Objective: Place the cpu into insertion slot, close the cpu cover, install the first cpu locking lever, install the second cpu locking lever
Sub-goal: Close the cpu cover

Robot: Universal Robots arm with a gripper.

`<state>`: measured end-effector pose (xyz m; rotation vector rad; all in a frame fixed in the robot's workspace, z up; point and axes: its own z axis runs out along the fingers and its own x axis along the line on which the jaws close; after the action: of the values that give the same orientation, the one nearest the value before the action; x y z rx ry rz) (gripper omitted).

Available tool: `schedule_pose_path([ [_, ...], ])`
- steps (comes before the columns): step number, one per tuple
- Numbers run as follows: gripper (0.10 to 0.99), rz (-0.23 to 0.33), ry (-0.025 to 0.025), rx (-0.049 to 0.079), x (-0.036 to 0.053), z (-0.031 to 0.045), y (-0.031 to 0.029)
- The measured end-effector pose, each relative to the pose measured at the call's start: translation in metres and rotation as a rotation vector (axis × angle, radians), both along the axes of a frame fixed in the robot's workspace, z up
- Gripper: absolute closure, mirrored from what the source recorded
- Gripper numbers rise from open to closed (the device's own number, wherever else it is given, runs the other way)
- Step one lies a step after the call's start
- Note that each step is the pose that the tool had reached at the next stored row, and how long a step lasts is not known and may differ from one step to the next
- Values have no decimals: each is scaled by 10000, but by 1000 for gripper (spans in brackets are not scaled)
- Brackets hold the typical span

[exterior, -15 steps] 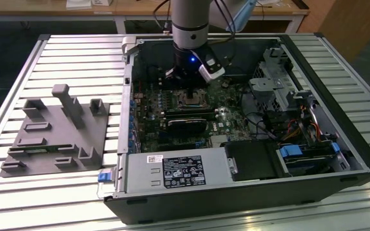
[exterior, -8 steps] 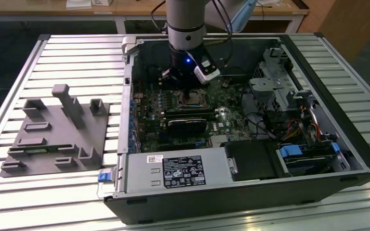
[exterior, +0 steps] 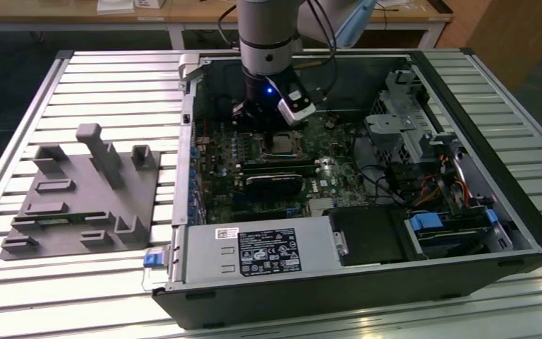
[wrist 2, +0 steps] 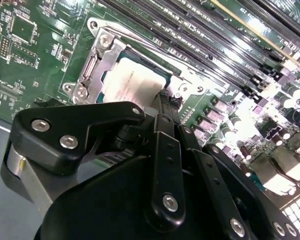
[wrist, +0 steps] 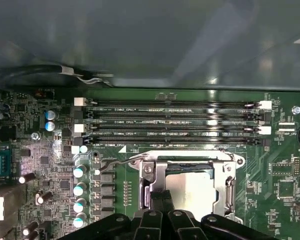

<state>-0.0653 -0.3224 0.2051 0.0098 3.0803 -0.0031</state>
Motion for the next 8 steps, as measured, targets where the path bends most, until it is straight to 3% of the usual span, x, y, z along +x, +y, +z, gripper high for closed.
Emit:
schedule_pose_path([
  [8, 980, -8, 2, 26, -3, -18, 0],
])
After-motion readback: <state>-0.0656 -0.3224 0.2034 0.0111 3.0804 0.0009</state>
